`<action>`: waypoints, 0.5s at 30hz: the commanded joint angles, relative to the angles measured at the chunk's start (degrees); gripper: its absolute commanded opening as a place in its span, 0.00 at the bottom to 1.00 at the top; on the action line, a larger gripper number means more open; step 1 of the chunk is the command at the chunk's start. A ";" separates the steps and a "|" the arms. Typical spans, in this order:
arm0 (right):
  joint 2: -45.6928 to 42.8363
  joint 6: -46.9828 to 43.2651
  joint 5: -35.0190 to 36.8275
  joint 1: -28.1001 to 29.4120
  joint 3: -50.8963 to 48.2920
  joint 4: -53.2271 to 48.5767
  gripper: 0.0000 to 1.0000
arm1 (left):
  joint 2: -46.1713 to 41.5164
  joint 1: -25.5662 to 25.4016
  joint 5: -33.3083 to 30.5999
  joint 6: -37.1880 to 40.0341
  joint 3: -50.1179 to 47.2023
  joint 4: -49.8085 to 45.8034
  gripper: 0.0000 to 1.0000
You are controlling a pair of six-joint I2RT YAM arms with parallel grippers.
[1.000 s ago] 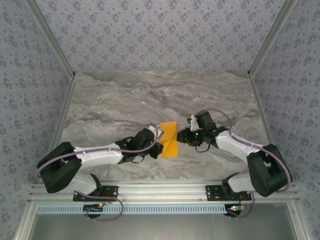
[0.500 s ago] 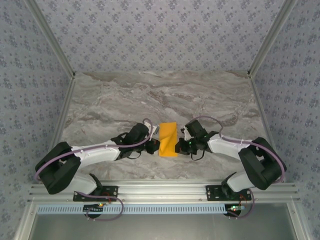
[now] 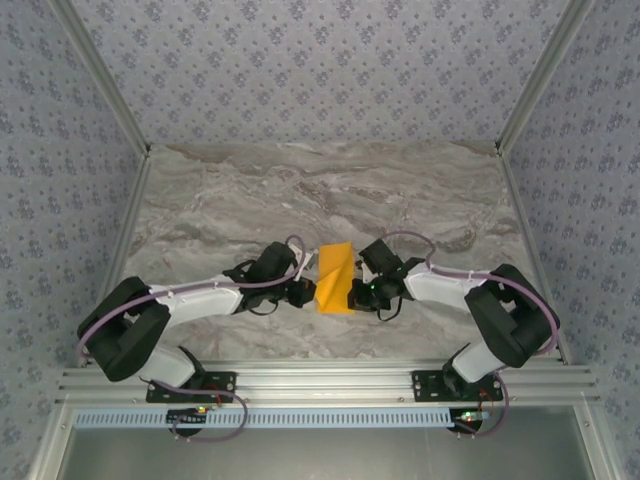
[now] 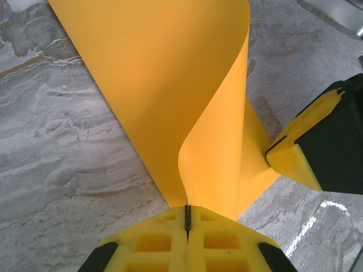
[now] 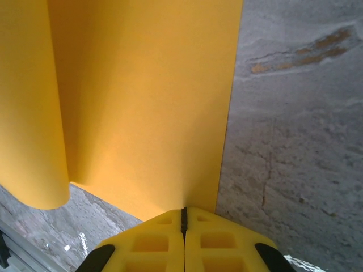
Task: Fold a paper plane with a square sheet of paper (fold left side to right side)
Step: Fold the triangle a second time at the center of the table.
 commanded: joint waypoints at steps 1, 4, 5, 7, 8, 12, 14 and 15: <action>1.64 -0.87 2.56 0.77 0.57 -3.79 0.04 | 1.29 0.73 1.57 1.58 2.38 0.17 0.00; 1.73 -1.10 2.85 1.05 0.76 -4.13 0.04 | 2.25 1.15 1.88 1.60 3.04 0.70 0.00; 1.85 -1.14 2.99 1.11 0.79 -4.26 0.04 | 2.64 1.24 1.93 1.81 3.34 0.68 0.00; 1.86 -1.32 3.30 1.29 0.94 -4.75 0.04 | 3.49 1.37 1.84 2.00 4.01 0.63 0.00; 1.93 -1.40 3.34 1.28 0.92 -4.90 0.04 | 3.96 1.46 1.93 2.08 4.30 0.65 0.00; 1.98 -1.80 3.82 1.38 1.01 -5.68 0.05 | 5.62 1.70 1.93 2.78 5.33 0.45 0.00; 1.95 -1.85 3.96 1.40 0.97 -5.92 0.04 | 6.36 1.87 1.89 3.05 5.74 0.22 0.00; 1.94 -1.94 4.04 1.52 0.97 -6.00 0.05 | 6.74 1.87 1.93 3.15 6.03 0.14 0.00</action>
